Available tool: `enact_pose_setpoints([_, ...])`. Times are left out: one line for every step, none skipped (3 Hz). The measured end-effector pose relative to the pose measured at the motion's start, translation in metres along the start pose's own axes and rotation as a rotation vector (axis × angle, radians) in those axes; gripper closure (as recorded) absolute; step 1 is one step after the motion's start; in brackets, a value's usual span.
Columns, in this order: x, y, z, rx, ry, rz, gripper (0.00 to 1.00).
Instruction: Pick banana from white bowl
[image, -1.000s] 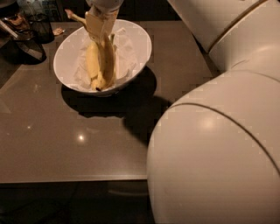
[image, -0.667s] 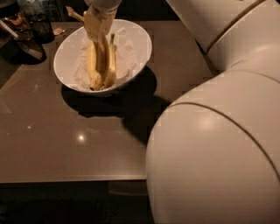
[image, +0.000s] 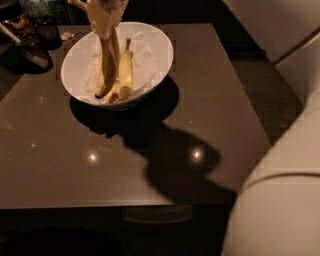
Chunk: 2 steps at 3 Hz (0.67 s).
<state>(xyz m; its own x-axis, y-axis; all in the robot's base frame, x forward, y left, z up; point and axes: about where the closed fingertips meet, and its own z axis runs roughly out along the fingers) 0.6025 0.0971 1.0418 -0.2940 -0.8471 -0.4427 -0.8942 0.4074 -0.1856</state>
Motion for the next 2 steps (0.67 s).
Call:
enact_pose_setpoints([0.0013, 0.013, -0.0233, 0.021, -0.035, -0.027, 1.0])
enact_pose_setpoints([0.0014, 0.013, -0.0234, 0.021, -0.035, -0.027, 1.0])
